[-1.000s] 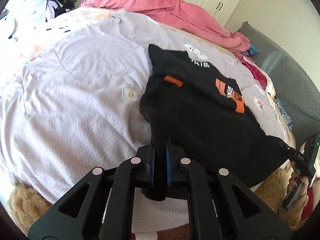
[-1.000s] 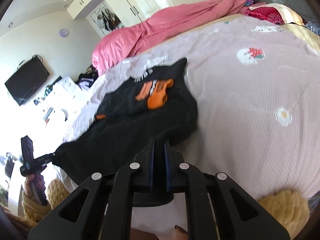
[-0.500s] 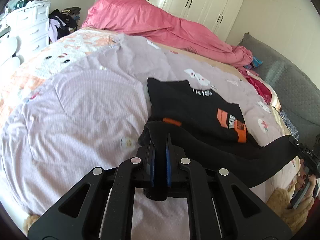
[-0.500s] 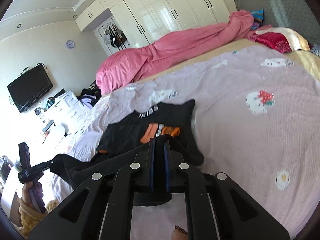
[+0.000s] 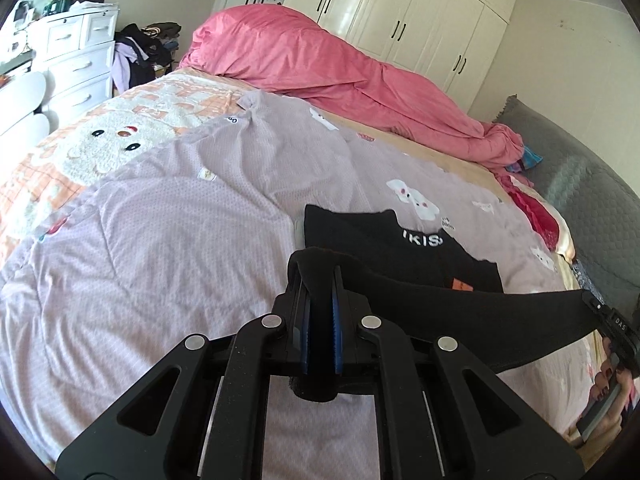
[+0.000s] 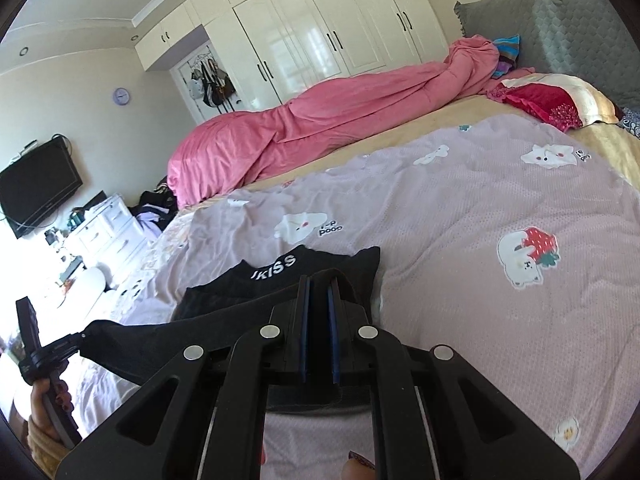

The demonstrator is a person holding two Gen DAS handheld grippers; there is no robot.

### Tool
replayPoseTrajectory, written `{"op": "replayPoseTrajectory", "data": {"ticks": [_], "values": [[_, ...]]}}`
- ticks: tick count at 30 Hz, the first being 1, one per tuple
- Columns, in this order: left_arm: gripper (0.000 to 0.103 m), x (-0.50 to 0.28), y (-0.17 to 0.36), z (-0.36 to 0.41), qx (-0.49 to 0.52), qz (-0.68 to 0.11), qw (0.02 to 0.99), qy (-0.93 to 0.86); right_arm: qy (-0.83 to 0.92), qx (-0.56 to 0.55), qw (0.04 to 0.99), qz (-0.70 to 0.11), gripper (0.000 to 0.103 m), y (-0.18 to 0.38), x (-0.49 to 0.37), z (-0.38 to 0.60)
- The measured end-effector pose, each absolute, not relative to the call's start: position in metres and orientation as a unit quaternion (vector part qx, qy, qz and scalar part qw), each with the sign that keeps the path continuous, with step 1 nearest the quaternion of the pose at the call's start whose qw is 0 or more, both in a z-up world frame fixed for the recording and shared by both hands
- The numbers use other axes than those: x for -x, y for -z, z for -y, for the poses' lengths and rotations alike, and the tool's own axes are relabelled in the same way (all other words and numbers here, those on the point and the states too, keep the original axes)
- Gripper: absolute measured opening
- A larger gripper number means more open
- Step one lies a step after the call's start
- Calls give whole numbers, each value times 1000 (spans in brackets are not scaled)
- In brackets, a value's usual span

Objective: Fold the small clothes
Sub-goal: 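Lift the hem with both tools and fold it toward the collar, then lay the hem near the collar and open both tools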

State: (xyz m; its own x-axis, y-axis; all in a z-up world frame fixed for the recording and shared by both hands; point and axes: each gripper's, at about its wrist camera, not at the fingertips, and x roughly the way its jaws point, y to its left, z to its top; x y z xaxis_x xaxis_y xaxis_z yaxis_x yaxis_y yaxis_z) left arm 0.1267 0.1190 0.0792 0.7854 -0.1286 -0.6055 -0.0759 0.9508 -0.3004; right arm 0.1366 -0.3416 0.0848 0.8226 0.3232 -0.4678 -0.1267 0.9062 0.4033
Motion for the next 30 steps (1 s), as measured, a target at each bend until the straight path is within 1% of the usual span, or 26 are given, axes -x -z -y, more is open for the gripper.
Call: {"op": "replayPoseTrajectory", "data": {"ticks": [12,18,24,27,29,30], "values": [[3,-187,-74,-112,142,-332,932,0,-88,-192,931,-297,7,-75,-194,346],[3,-215,-51,-108,128,-350,928,-15,-71,-174,931,-313,7,-53,-219,340],[3,-226,-26,-106,117,-370,921,-24,-55,-148,926,-342,7,-23,-232,335],[7,-229,-16,-108,114,-380,918,-27,-49,-139,922,-357,8,-11,-237,333],[10,-231,-11,-110,112,-385,916,-32,-50,-137,920,-365,10,-6,-239,331],[13,-231,-9,-113,114,-387,914,-35,-47,-135,919,-367,13,-4,-238,331]]}}
